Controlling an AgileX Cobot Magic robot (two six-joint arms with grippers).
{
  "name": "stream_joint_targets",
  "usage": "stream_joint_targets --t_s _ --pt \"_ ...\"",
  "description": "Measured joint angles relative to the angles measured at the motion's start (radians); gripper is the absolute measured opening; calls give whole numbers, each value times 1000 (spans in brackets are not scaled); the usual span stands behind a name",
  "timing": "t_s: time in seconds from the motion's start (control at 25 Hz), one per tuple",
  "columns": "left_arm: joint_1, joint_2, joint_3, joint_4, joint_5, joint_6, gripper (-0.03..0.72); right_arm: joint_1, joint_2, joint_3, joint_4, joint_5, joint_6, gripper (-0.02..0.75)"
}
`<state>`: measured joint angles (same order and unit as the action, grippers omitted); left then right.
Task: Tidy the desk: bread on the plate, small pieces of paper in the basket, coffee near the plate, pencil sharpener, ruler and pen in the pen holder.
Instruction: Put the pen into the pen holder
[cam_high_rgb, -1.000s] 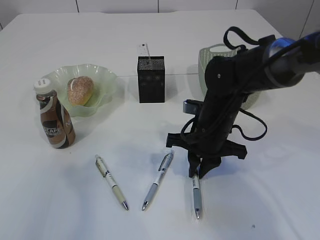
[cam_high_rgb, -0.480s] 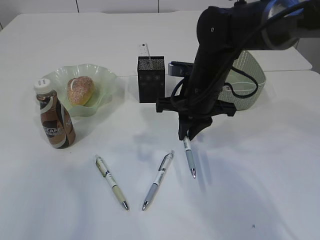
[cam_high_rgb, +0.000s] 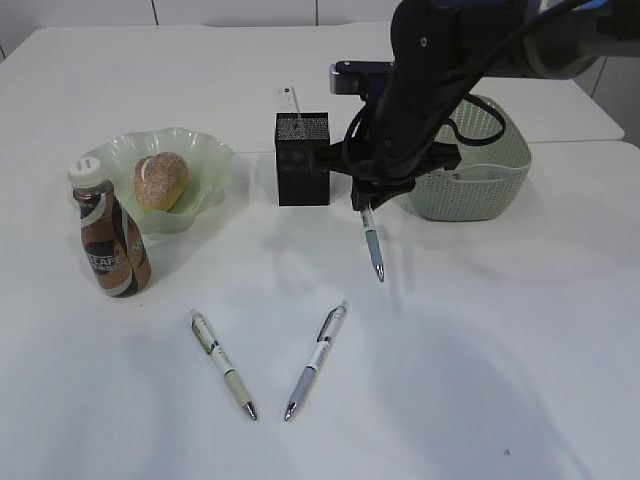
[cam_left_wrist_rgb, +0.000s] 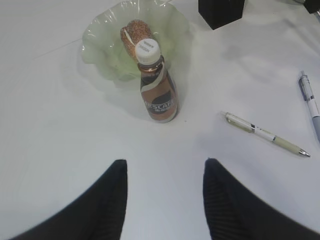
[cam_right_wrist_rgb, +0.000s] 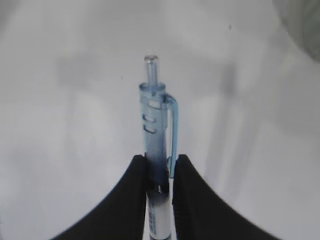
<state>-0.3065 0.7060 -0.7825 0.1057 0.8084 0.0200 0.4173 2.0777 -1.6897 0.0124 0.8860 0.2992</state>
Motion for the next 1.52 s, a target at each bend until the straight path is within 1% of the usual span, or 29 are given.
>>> stream_joint_targets --t_s 0.04,0.12,0.2,0.24,0.28,0.36,0.4,0.48,0.56,0.6,0.64,0.68,0.76,0.8,0.84,0.88,0.92,0.96,1.0,1.16,1.2,1.32,1.36,1.48,1.52 --pt "0 0 0 2 0 0 347 0 0 0 -7 -11 0 132" --pt "0 0 0 4 0 0 348 0 0 0 -60 -101 0 132" --pt "0 0 0 8 0 0 347 0 0 0 -60 -101 0 132" --pt "0 0 0 8 0 0 347 0 -8 0 -111 -206 -2 132" --pt "0 0 0 8 0 0 347 0 -8 0 -113 -212 -2 132" --pt "0 0 0 8 0 0 347 0 -24 0 -149 -306 -2 132" --pt "0 0 0 8 0 0 348 0 -24 0 -149 -306 -2 132" --pt "0 0 0 8 0 0 347 0 -40 0 -175 -411 -2 132" --pt "0 0 0 10 0 0 347 0 -42 0 -180 -446 -2 132" --pt "0 0 0 10 0 0 347 0 -44 0 -191 -502 -2 132" --pt "0 0 0 10 0 0 347 0 -44 0 -191 -502 -2 132" --pt "0 0 0 10 -2 0 347 0 -44 0 -216 -563 -2 132" --pt "0 0 0 10 -2 0 347 0 -44 0 -226 -584 -2 132" --pt "0 0 0 10 -2 0 347 0 -44 0 -266 -655 -2 132" --pt "0 0 0 10 -2 0 347 0 -44 0 -266 -655 -2 132" --pt "0 0 0 10 -2 0 347 0 -44 0 -298 -705 -2 132" --pt "0 0 0 10 -2 0 347 0 -44 0 -298 -705 -2 132" --pt "0 0 0 10 -2 0 347 0 -44 0 -322 -705 -2 132" --pt "0 0 0 10 -2 0 347 0 -44 0 -334 -776 -2 132" --pt "0 0 0 10 -2 0 347 -11 -38 0 -349 -866 -2 132" --pt "0 0 0 10 -2 0 347 -11 -38 0 -349 -866 -2 132" --pt "0 0 0 11 -4 0 347 -33 -13 0 -354 -971 -2 132" --pt "0 0 0 11 -4 0 347 -34 -9 0 -354 -975 -2 132" --pt "0 0 0 11 -4 0 347 -48 39 0 -358 -1068 -2 132" --pt "0 0 0 11 -4 0 347 -51 42 0 -358 -1071 -2 132"
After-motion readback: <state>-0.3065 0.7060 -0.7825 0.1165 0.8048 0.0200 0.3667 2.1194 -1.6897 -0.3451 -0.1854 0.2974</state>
